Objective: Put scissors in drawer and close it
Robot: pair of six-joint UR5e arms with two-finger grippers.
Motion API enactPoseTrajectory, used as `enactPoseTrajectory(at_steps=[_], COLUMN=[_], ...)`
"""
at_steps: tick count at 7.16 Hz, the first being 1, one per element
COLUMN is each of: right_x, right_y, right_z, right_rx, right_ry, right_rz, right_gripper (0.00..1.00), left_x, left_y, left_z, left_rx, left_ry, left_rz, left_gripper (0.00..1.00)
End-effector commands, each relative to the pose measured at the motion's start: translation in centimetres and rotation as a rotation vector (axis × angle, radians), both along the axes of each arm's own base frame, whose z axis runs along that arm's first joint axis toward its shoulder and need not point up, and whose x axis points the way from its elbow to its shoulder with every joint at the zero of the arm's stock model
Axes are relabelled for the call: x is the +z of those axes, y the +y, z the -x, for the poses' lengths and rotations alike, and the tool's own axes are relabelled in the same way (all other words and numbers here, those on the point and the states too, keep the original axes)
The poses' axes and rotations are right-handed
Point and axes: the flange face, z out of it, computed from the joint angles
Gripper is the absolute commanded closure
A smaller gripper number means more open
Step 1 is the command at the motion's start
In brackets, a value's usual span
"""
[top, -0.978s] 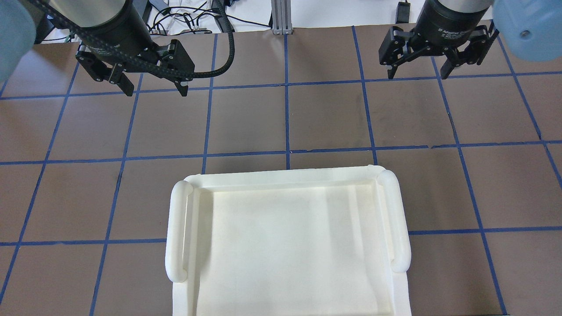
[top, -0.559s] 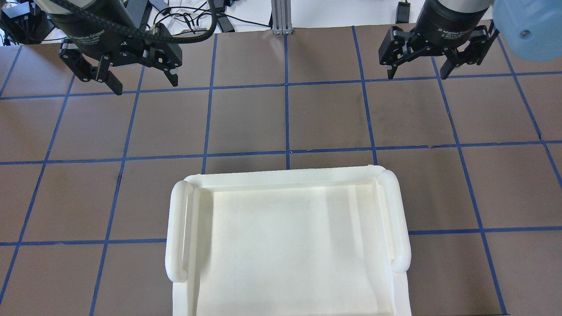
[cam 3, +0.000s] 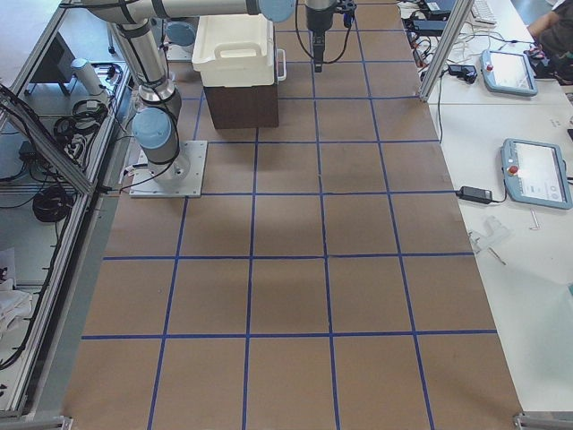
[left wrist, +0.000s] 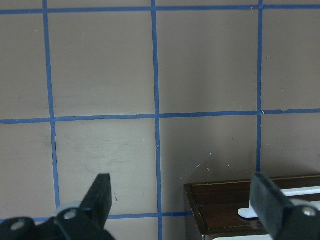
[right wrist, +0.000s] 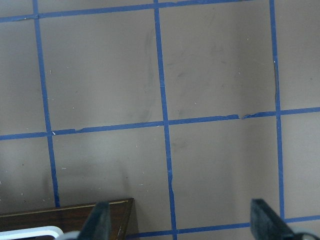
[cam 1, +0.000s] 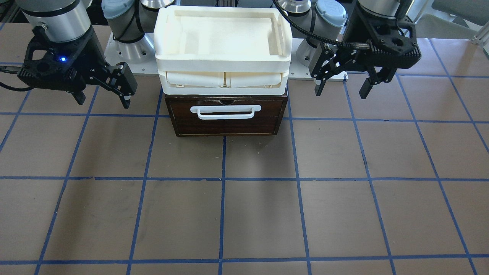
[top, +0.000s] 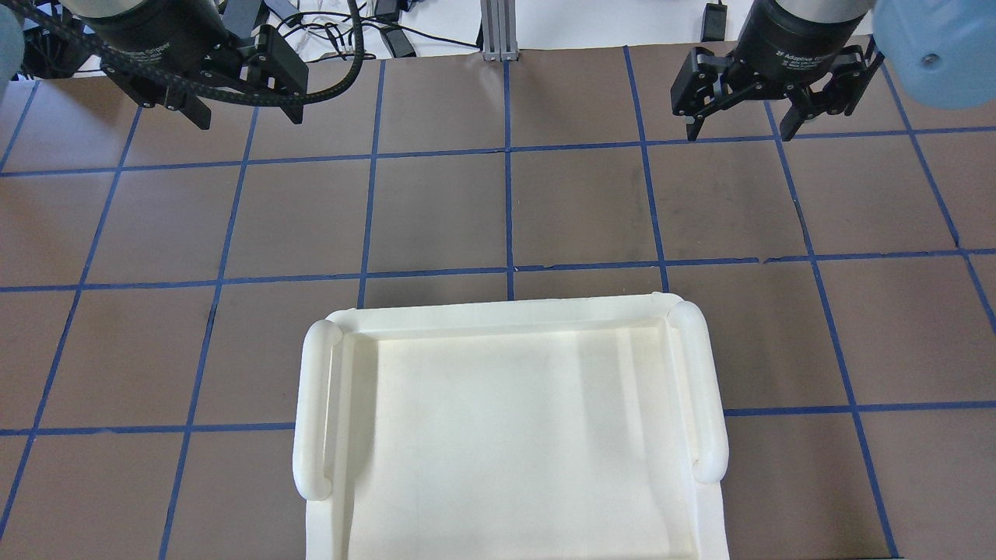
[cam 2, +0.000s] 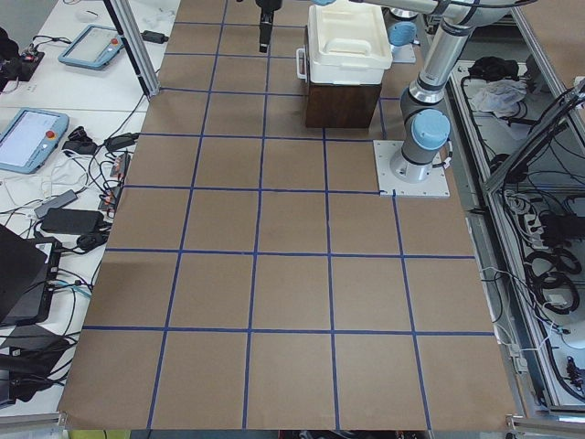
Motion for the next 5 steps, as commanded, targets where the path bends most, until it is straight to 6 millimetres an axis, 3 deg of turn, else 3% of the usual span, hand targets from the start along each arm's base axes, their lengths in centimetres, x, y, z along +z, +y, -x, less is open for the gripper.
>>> enactPoseTrajectory(at_steps=[1, 3, 5], right_x=[0.0, -0.1, -0.1], right_y=[0.0, 0.0, 0.0], right_z=[0.0, 0.0, 0.0], right_rx=[0.000, 0.000, 0.000], right_ry=[0.000, 0.000, 0.002], right_rz=[0.000, -0.001, 0.000], right_gripper=[0.00, 0.00, 0.00], left_x=[0.1, -1.2, -1.1], left_y=[1.1, 0.2, 0.4], left_z=[0.0, 0.0, -0.1], left_rx=[0.026, 0.077, 0.071], left_ry=[0.011, 0.011, 0.009], left_rz=[-0.038, -0.063, -0.058], left_gripper=[0.00, 0.00, 0.00])
